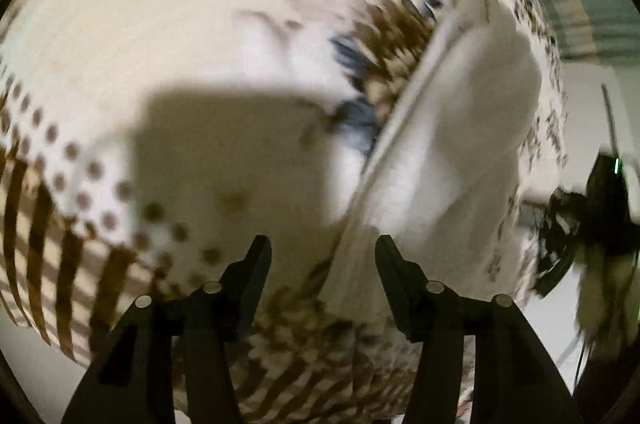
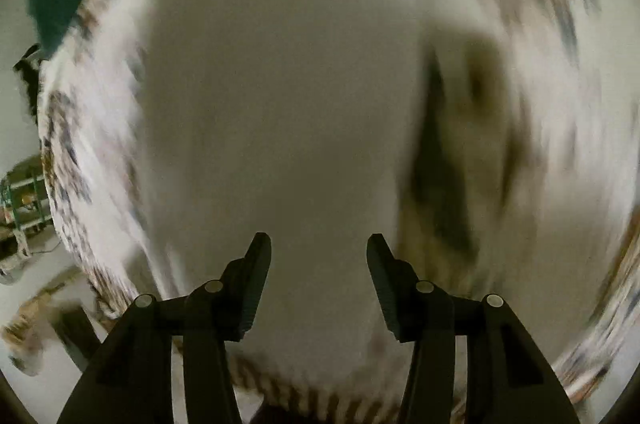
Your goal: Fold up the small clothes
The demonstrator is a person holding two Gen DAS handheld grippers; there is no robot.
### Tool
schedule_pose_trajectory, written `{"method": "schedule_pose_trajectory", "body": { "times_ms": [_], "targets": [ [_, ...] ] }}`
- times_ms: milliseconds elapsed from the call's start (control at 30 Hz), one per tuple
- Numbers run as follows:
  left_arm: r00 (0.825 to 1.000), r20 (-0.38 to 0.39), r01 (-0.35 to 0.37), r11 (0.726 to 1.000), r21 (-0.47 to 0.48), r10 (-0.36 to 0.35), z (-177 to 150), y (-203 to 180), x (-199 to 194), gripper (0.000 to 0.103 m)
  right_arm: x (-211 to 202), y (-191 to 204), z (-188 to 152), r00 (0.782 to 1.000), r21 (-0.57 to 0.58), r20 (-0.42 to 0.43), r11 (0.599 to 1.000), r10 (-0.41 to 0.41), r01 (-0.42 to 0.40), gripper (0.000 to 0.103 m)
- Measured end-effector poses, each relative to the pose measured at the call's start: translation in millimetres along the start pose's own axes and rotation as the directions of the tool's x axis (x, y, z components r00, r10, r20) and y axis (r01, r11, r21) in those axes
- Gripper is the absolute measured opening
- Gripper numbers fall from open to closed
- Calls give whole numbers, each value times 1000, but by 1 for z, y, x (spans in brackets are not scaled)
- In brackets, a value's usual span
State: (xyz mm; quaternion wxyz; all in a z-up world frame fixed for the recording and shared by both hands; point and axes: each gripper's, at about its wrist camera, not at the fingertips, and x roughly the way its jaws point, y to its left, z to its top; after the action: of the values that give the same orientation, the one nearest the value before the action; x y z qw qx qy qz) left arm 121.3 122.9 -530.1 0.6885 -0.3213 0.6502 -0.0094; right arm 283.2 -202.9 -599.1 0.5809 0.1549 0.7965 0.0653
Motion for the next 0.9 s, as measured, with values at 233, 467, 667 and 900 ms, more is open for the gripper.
{"method": "schedule_pose_trajectory", "body": {
  "times_ms": [233, 467, 667, 900],
  "targets": [
    [985, 32, -172, 967, 189, 169, -9, -41, 16, 49, 47, -61, -78, 995, 163, 39, 982, 95, -100, 8],
    [976, 106, -209, 958, 196, 191, -19, -51, 1, 4, 31, -66, -127, 992, 134, 129, 991, -2, -16, 3],
    [974, 146, -191, 974, 120, 173, -29, -41, -19, 3, 34, -66, -163, 995, 83, 102, 997, -5, -3, 2],
    [969, 134, -222, 970, 98, 209, -14, -32, 2, 4, 66, -36, -162, 998, 64, 66, 998, -4, 0, 2]
  ]
}}
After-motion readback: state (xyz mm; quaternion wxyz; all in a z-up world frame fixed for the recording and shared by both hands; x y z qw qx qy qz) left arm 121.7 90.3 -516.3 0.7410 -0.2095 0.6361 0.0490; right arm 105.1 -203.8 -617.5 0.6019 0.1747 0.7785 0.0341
